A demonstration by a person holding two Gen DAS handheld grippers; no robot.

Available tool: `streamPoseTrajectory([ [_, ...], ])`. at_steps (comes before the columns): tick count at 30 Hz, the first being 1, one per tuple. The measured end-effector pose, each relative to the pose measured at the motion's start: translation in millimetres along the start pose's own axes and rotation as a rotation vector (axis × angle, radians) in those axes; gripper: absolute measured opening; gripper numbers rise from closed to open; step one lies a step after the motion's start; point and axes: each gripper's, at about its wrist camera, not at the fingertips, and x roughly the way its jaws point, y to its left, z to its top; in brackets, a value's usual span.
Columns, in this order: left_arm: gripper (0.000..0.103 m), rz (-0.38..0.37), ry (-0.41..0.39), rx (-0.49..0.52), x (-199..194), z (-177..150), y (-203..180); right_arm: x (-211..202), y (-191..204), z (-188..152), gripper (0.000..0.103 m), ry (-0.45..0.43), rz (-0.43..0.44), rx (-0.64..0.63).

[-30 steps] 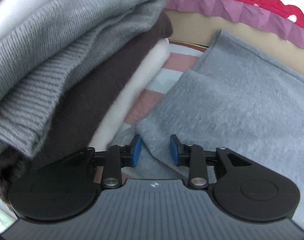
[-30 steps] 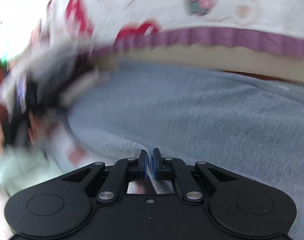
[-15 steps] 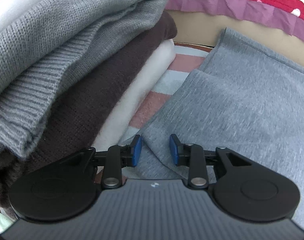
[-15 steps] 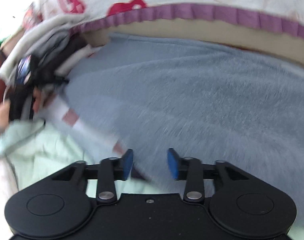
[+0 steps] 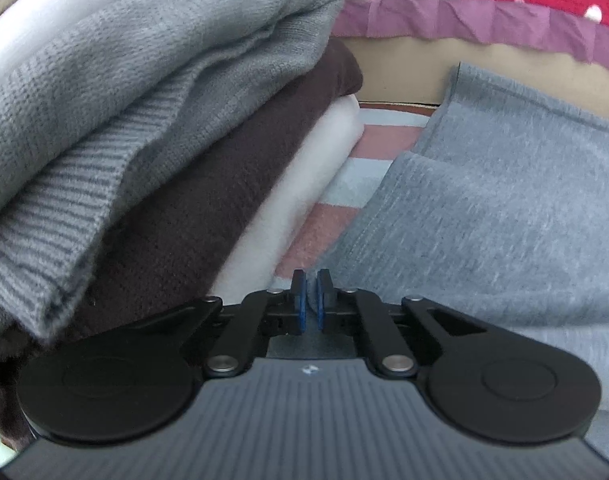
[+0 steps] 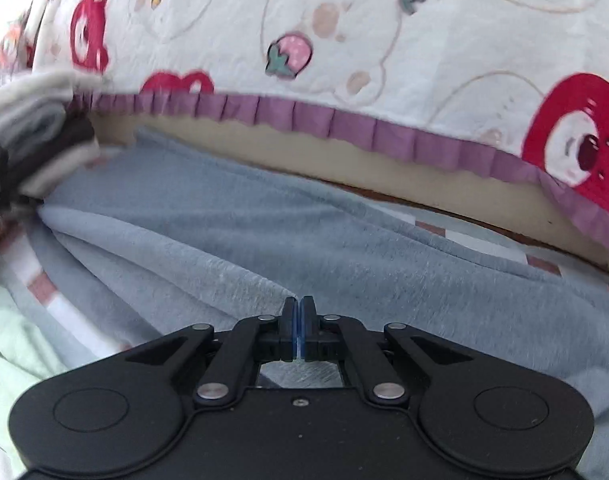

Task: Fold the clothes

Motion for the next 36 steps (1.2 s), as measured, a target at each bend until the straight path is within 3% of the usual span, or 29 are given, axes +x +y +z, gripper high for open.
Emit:
streamPoseTrajectory([
  [2,0.005,0.014,-0.004,0.027,0.3,-0.7,-3.9,19.4,-1.5,-8.0,0.0,0.062,0.02,-0.013],
  [5,0.005,0.029,-0.008,0.052,1.3,-0.7,-7.8,27.7,10.7,-26.0,0.008,0.066,-0.023,-0.076],
  [6,0.005,0.032,-0.009,0.055,1.8,-0.3,-8.4,29.3,15.7,-31.8,0.024,0.064,-0.043,-0.103],
  [9,0.005,0.032,-0.008,0.045,3.2,1.0,-7.8,27.4,27.6,-48.2,0.057,0.073,-0.131,-0.223],
  [14,0.005,0.02,-0.001,0.017,3.3,1.3,-4.2,10.6,24.0,-68.2,0.059,0.112,-0.204,-0.312],
  [17,0.005,0.048,-0.001,0.056,3.6,-0.6,-8.6,5.6,15.5,-78.8,0.069,0.132,-0.286,-0.34],
  [23,0.005,0.059,-0.008,0.086,4.4,-0.5,-10.7,-13.4,1.7,-86.1,0.073,0.124,-0.28,-0.105],
  [29,0.005,0.047,-0.005,0.075,4.7,0.0,-7.5,-35.1,-31.7,-117.6,0.073,0.15,-0.273,0.183],
  [31,0.007,0.05,0.005,0.067,2.8,1.4,-6.2,-50.3,-64.1,-132.4,0.073,0.122,-0.374,0.339],
  [34,0.008,0.01,0.054,-0.008,-10.0,7.0,2.9,-87.0,-124.3,-154.5,0.073,0.009,-0.433,0.659],
  [36,0.025,-0.086,0.085,-0.11,-29.3,10.2,13.3,-110.2,-161.6,-170.2,0.073,-0.072,-0.458,0.868],
])
